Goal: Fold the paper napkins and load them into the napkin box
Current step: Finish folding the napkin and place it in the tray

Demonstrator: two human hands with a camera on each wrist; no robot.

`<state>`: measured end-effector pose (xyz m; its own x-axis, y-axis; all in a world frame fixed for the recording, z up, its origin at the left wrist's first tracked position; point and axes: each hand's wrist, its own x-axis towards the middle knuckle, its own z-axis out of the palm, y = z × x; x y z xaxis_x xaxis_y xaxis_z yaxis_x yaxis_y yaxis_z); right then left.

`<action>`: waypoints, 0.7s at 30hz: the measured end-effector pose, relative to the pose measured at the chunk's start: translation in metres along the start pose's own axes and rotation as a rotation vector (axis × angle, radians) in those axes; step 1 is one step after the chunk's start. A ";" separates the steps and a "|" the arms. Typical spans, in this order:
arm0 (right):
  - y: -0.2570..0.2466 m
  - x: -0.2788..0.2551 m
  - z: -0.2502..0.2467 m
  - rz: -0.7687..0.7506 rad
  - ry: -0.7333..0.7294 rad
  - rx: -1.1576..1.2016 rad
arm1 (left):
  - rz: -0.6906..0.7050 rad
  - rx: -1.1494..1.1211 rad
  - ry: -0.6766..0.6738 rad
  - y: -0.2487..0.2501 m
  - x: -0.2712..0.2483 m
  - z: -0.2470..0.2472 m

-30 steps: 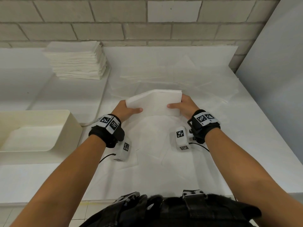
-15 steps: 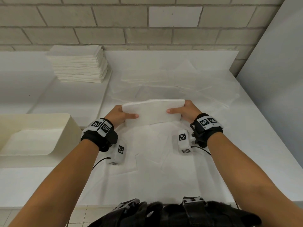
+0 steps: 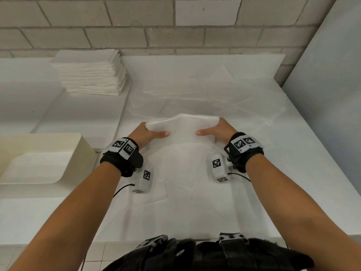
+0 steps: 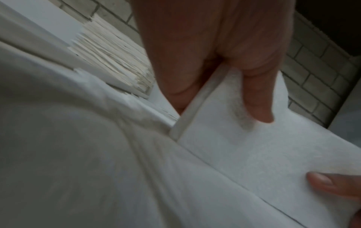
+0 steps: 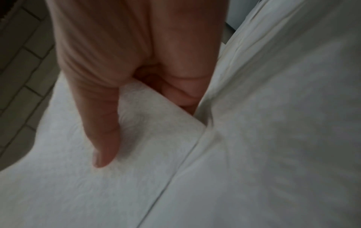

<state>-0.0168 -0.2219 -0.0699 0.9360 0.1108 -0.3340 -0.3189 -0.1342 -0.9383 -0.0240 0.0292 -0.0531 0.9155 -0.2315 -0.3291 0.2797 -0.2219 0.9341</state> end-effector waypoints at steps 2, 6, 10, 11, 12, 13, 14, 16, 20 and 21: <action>-0.002 0.000 0.000 -0.012 0.022 0.019 | 0.010 -0.014 0.044 0.002 0.001 -0.001; -0.010 -0.003 -0.001 -0.030 0.001 0.026 | 0.013 0.000 0.066 0.004 -0.001 -0.006; -0.003 -0.005 0.007 -0.028 0.000 -0.057 | -0.004 0.067 0.065 -0.002 -0.009 -0.009; -0.003 -0.006 0.008 -0.040 0.007 -0.074 | -0.008 0.087 0.075 -0.002 -0.011 -0.010; -0.004 -0.007 0.009 -0.055 0.013 -0.080 | -0.009 0.095 0.089 -0.001 -0.012 -0.010; -0.008 -0.007 0.008 -0.074 0.019 -0.080 | -0.005 0.082 0.102 0.003 -0.015 -0.010; -0.015 -0.008 0.007 -0.095 0.016 -0.083 | 0.006 0.057 0.120 0.007 -0.016 -0.011; -0.031 -0.009 0.007 -0.133 -0.001 -0.125 | 0.045 0.004 0.163 0.018 -0.019 -0.014; -0.067 -0.014 0.017 -0.221 -0.009 -0.160 | 0.127 -0.065 0.275 0.044 -0.030 -0.024; -0.076 -0.014 0.022 -0.244 -0.008 -0.143 | 0.144 -0.083 0.297 0.051 -0.034 -0.027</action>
<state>-0.0093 -0.1917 0.0042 0.9811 0.1649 -0.1012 -0.0596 -0.2396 -0.9690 -0.0330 0.0516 0.0100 0.9882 0.0342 -0.1493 0.1524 -0.1262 0.9802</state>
